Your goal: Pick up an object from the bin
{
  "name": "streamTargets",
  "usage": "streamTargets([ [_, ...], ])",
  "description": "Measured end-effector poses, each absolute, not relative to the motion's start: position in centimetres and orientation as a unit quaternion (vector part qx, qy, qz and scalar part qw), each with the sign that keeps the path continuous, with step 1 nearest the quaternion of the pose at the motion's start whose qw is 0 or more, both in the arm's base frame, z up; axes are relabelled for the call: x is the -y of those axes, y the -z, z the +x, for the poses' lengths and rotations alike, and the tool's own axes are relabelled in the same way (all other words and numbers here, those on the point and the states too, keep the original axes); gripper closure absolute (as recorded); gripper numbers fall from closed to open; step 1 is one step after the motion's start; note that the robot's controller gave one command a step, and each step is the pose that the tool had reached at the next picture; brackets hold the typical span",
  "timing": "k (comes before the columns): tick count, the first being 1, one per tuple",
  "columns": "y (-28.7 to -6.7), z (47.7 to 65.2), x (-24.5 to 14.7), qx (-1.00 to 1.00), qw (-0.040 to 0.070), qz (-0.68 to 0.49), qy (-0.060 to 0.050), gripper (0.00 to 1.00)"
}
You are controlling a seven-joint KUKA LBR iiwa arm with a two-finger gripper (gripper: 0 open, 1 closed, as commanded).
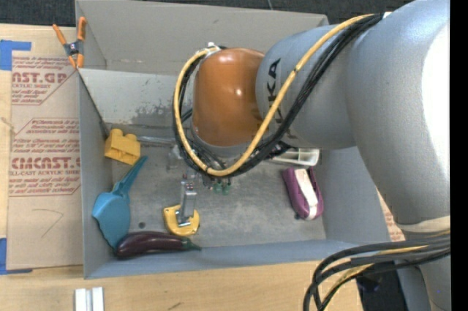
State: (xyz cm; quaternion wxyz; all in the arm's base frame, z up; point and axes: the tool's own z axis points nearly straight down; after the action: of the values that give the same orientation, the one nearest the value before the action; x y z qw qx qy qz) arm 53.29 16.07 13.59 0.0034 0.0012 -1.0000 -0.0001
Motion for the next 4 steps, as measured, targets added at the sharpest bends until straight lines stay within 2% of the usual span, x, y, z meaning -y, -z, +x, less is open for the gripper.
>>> streamTargets([
  [1,-14.1,53.5,-16.0,1.000,0.000,0.000,0.001,0.00],
  [2,-13.1,52.8,-15.4,1.000,-0.006,0.001,0.003,0.00],
  [3,-10.4,51.4,-14.6,0.999,0.003,0.051,-0.001,0.00],
  [4,-9.0,51.2,-13.7,0.983,-0.003,0.181,0.001,0.00],
])
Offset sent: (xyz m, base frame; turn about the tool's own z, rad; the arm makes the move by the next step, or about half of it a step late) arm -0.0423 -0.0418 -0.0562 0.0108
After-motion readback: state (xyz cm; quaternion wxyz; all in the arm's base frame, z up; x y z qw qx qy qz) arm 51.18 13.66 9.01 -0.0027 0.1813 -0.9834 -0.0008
